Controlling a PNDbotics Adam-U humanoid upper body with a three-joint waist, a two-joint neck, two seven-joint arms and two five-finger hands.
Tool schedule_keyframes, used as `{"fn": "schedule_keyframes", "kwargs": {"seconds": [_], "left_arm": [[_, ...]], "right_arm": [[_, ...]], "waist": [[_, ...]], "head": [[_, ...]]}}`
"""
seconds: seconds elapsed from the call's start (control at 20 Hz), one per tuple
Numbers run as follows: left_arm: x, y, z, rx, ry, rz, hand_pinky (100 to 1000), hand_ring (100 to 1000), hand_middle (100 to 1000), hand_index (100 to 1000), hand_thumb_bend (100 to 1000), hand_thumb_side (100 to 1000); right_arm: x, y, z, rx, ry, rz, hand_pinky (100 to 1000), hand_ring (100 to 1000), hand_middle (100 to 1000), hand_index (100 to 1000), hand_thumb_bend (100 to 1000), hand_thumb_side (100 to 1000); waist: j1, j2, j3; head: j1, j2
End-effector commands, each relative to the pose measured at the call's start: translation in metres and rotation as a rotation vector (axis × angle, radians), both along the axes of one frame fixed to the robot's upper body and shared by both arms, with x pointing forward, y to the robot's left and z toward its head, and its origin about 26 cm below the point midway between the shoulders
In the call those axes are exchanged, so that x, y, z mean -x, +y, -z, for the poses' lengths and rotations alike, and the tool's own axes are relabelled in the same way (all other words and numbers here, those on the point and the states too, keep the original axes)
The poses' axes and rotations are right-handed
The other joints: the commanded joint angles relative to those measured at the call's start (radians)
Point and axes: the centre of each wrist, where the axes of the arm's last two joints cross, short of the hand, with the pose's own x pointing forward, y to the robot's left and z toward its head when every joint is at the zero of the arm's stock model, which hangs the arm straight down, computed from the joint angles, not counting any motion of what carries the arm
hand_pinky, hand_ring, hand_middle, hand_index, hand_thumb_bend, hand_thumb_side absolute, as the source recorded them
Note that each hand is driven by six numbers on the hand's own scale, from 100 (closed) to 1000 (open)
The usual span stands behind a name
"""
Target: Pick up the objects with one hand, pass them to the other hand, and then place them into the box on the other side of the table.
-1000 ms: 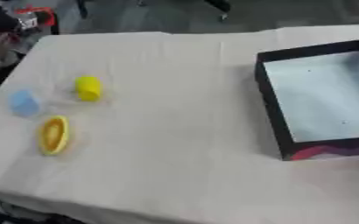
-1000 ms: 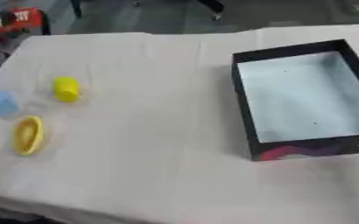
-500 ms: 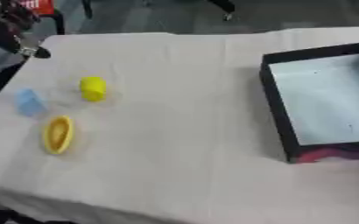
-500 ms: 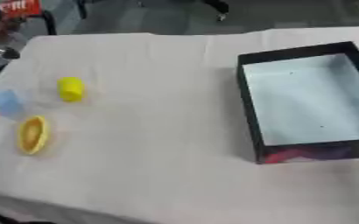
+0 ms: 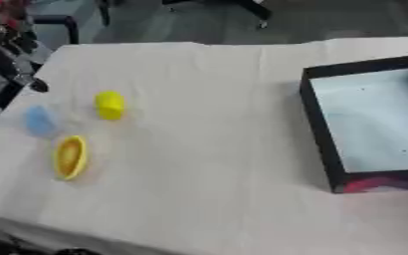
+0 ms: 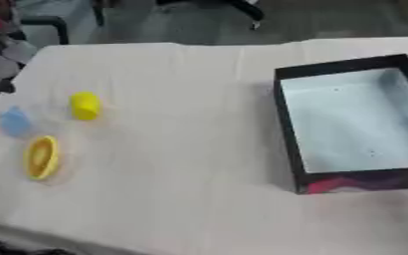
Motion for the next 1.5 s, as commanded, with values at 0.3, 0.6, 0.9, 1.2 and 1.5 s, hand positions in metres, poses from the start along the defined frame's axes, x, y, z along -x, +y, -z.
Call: {"fn": "schedule_keyframes", "kwargs": {"seconds": [0.3, 0.6, 0.9, 1.2, 1.5], "left_arm": [[0.007, 0.027, -0.008, -0.042, 0.049, -0.113, 935, 938, 833, 883, 732, 124], [0.005, 0.032, 0.000, -0.056, 0.074, -0.173, 930, 936, 832, 875, 698, 100], [0.004, 0.041, 0.010, -0.064, 0.087, -0.271, 926, 934, 832, 869, 667, 100], [0.003, 0.042, 0.015, -0.106, 0.079, -0.333, 923, 934, 833, 866, 667, 100], [0.003, 0.050, 0.034, -0.111, 0.087, -0.436, 925, 936, 836, 860, 630, 100]], "right_arm": [[0.003, -0.002, -0.013, 0.049, -0.034, 0.008, 1000, 1000, 834, 1000, 138, 393], [0.003, -0.001, -0.014, 0.056, -0.041, 0.010, 1000, 1000, 829, 1000, 136, 396], [0.002, 0.001, -0.013, 0.063, -0.040, 0.008, 1000, 1000, 827, 1000, 138, 400], [0.001, 0.001, -0.012, 0.067, -0.039, 0.008, 1000, 1000, 826, 1000, 138, 401], [0.000, 0.005, -0.010, 0.086, -0.039, -0.001, 1000, 1000, 818, 1000, 137, 412]], "waist": [[-0.006, 0.011, -0.002], [-0.010, 0.023, -0.007], [-0.010, 0.032, -0.011], [-0.011, 0.035, -0.012], [-0.011, 0.057, -0.031]], "head": [[-0.002, -0.006], [0.004, -0.005], [0.021, -0.009], [0.029, -0.011], [0.074, -0.029]]}}
